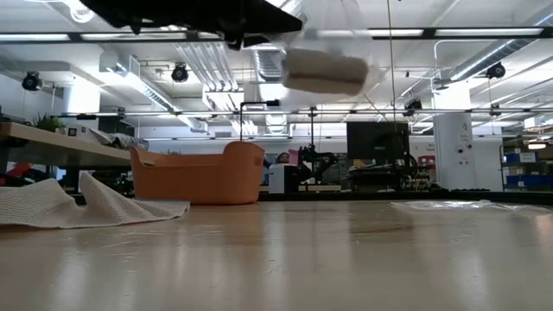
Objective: Roll bandage
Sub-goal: Close the transparent zip bag
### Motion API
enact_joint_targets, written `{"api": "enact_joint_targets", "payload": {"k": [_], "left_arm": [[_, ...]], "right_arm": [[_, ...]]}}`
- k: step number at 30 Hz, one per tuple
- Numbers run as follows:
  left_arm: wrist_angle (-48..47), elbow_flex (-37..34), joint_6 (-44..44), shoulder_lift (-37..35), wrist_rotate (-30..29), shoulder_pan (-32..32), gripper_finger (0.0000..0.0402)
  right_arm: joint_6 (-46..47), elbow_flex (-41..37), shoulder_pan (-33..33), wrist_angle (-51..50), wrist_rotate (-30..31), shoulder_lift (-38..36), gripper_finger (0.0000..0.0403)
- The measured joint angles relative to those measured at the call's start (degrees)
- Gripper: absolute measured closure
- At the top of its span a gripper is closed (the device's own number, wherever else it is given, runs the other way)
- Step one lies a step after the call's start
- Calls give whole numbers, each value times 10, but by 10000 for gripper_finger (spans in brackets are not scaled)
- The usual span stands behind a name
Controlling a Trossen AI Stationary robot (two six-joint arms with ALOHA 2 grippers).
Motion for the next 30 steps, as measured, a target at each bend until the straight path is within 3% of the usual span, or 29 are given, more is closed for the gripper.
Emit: {"api": "enact_joint_targets", "payload": {"k": [3, 7, 9, 15, 18, 21, 26, 30], "left_arm": [[-61, 35, 30, 0, 5, 3, 223], [-217, 100, 74, 0, 9, 5, 346], [-289, 136, 76, 0, 9, 5, 386], [-482, 228, 68, -4, 29, 1, 397], [-643, 289, 40, -4, 61, 1, 399], [-735, 322, 27, -5, 95, 3, 400], [-743, 297, 46, -32, 143, 17, 401], [-680, 228, 49, -64, 169, 38, 401]], "right_arm": [[22, 0, 0, -21, 0, 0, 403], [48, 0, 3, -27, -2, -1, 403], [57, 0, 4, -37, -3, -2, 403], [132, -4, 2, -91, -55, 19, 403], [126, -5, 0, -58, -64, 40, 403], [116, -5, -7, -14, -62, 67, 403], [100, -3, -7, 45, -63, 104, 394], [107, 3, -7, 66, -63, 115, 344]]}}
